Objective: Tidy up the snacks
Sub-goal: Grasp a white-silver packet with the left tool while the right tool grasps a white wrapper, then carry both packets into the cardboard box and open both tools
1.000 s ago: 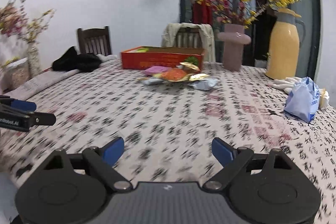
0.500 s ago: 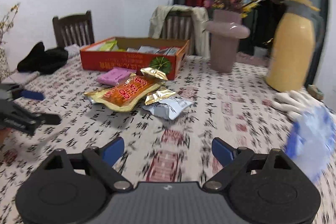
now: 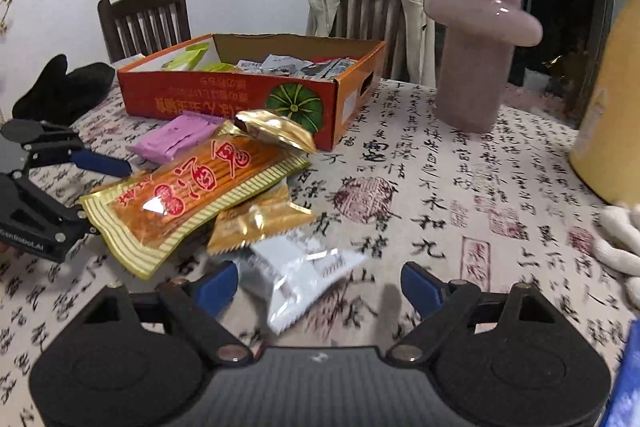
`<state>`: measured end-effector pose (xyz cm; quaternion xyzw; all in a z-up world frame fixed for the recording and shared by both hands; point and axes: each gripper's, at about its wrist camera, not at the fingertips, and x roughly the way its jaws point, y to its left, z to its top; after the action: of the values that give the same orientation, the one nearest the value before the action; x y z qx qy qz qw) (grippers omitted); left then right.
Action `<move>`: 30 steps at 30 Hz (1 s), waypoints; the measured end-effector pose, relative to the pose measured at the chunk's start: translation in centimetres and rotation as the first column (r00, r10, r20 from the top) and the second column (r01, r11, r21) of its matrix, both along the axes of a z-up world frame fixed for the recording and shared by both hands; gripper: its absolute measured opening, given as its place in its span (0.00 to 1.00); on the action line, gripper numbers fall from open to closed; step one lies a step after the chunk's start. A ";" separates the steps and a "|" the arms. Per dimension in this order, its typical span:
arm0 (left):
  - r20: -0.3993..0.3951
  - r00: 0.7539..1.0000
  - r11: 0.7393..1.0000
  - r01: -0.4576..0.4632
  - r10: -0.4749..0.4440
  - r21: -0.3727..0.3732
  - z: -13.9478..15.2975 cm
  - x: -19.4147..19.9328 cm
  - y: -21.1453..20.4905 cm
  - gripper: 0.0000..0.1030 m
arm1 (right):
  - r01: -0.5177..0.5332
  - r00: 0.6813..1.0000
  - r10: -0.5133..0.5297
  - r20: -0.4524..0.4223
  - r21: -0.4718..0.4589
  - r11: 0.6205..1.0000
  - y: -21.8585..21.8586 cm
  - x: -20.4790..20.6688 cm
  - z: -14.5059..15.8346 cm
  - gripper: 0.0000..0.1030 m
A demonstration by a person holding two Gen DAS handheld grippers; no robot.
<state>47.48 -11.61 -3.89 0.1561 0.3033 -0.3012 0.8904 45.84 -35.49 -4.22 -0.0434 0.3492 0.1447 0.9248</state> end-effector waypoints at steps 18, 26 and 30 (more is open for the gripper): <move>-0.072 0.979 0.971 -0.200 0.192 -0.130 3.0 -9.1 6.2 0.26 | 0.044 0.999 -0.043 -0.017 0.053 0.998 0.2 -8.2 0.5 0.50; -0.075 0.943 0.908 -0.331 0.323 -0.256 5.2 -17.7 9.5 0.26 | 0.033 0.999 -0.035 0.005 0.185 0.982 4.3 -18.7 1.0 0.48; -0.088 0.940 0.900 -0.341 0.330 -0.272 5.0 -21.7 10.2 0.26 | -0.012 1.000 0.006 0.026 0.238 0.971 6.9 -22.5 1.3 0.48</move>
<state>25.83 -1.44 1.10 -0.0336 0.2971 -0.1866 0.9358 23.33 -28.54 -2.95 0.0641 0.3175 0.1893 0.9269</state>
